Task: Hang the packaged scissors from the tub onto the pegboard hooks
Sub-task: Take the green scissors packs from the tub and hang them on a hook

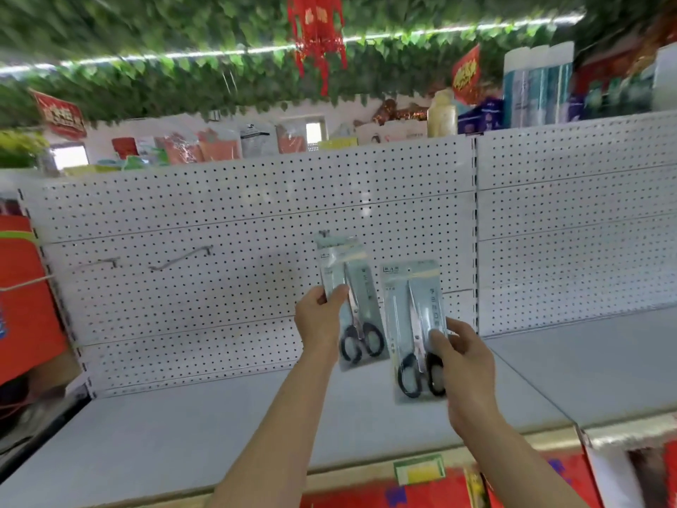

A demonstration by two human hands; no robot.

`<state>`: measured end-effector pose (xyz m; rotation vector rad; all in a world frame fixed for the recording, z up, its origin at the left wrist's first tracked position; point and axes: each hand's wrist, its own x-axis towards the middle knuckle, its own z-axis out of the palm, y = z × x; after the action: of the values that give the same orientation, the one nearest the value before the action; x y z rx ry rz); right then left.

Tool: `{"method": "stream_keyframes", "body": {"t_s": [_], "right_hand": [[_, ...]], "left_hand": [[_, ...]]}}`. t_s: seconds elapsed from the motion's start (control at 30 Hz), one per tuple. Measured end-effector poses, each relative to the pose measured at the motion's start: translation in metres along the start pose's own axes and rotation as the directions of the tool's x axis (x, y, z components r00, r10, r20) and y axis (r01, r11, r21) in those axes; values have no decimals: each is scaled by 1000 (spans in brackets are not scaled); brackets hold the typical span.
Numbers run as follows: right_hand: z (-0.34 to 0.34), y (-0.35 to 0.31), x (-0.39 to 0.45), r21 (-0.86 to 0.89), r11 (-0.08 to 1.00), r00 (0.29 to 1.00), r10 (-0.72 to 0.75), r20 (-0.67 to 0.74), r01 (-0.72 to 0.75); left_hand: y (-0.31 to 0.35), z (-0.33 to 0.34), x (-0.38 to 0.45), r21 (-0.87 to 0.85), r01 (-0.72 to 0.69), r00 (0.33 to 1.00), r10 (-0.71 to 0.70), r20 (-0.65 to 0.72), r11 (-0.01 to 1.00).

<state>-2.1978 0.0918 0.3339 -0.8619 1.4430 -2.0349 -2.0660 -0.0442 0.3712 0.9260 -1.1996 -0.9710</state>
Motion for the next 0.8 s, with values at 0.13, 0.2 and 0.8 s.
{"method": "stream_keyframes", "body": {"t_s": [0.13, 0.2, 0.8], "right_hand": [[7, 3, 7, 13, 1000, 1000, -9, -1, 9], [8, 7, 12, 27, 1000, 1000, -10, 12, 10], [52, 22, 44, 62, 998, 997, -9, 75, 4]], "left_hand": [[4, 15, 20, 11, 26, 1000, -26, 14, 1000], [0, 21, 30, 16, 20, 1000, -20, 8, 1000], [-36, 21, 86, 347, -34, 999, 41, -12, 937]]}}
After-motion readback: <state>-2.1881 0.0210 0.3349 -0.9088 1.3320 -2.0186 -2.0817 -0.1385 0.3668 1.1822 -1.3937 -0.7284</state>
